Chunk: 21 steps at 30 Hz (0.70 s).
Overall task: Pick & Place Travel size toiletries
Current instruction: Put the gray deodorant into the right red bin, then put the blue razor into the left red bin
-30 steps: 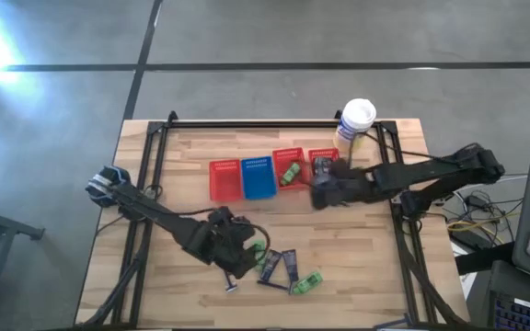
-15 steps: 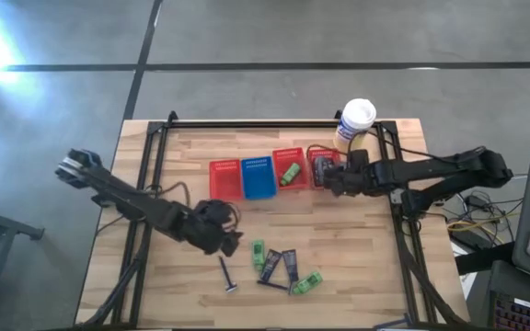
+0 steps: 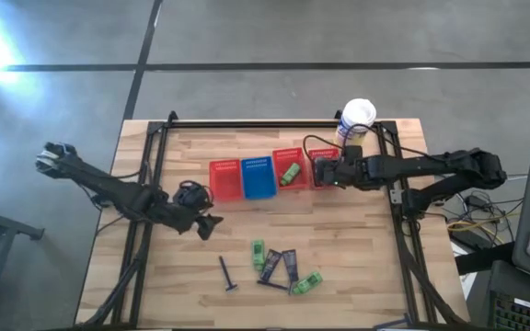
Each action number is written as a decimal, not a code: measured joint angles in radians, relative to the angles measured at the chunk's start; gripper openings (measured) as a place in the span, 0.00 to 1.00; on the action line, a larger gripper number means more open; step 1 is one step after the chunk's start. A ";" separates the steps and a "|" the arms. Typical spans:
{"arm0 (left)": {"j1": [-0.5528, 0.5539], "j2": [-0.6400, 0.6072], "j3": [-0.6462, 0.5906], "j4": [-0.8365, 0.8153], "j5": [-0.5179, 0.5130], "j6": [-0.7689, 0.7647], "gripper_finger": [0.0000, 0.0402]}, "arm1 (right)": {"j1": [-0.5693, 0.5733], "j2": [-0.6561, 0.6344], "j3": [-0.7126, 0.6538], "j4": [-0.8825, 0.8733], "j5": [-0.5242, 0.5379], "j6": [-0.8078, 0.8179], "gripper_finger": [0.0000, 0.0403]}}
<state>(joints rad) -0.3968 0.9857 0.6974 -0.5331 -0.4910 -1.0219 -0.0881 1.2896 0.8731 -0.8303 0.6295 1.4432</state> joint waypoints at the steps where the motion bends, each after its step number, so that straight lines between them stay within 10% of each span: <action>1: 0.004 -0.014 -0.009 0.001 0.000 -0.001 0.78 | -0.005 0.016 0.002 0.001 0.001 -0.006 0.50; 21: 0.057 -0.050 -0.046 0.029 -0.033 -0.025 0.78 | -0.072 0.153 0.003 0.094 0.049 -0.243 0.73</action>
<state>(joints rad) -0.3394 0.9360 0.6510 -0.5045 -0.5243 -1.0473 -0.1601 1.4429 0.8764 -0.7362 0.6784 1.2006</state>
